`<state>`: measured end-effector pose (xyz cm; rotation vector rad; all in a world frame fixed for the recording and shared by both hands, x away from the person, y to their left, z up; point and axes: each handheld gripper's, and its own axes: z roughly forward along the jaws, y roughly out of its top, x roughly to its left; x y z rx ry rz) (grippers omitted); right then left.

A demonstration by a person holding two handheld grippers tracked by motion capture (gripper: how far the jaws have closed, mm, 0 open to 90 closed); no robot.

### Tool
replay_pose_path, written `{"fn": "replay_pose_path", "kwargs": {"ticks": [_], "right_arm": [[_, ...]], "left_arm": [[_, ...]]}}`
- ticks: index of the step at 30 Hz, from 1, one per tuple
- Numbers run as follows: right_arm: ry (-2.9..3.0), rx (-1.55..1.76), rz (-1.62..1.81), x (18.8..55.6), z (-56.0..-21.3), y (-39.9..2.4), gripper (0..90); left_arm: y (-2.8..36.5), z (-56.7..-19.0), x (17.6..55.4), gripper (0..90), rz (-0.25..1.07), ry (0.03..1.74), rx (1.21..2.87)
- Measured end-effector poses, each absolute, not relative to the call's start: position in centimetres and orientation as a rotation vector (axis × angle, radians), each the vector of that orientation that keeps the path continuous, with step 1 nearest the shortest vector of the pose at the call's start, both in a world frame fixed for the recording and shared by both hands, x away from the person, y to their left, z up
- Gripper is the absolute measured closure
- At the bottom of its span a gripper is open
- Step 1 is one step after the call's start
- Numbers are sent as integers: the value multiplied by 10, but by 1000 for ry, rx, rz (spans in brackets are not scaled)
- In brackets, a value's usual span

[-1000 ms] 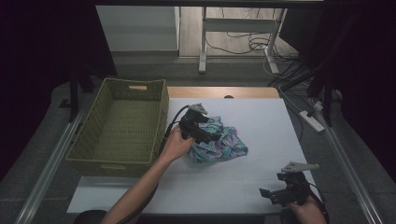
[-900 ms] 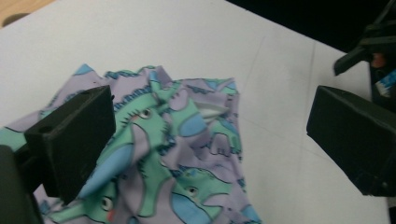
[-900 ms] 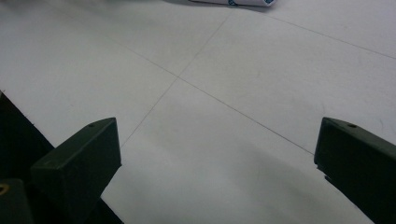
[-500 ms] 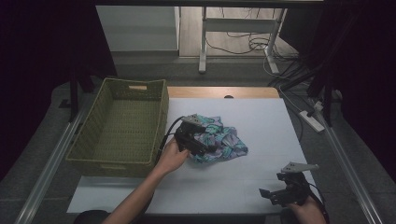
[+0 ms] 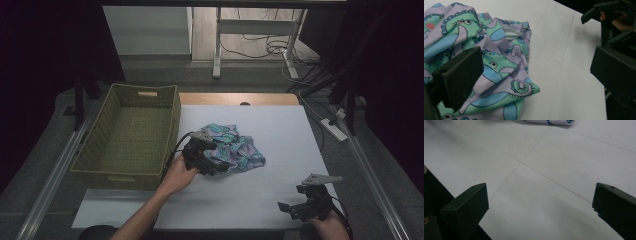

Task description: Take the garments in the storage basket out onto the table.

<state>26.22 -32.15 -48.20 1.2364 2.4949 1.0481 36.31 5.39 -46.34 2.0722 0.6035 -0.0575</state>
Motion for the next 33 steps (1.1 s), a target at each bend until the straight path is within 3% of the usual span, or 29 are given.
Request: {"fn": "replay_pose_path", "kwargs": {"ticks": [33], "right_arm": [[2483,1234,1060,261,-481,-322,6]], "left_arm": [[74,-459,301,0,-27,606,2051]]}}
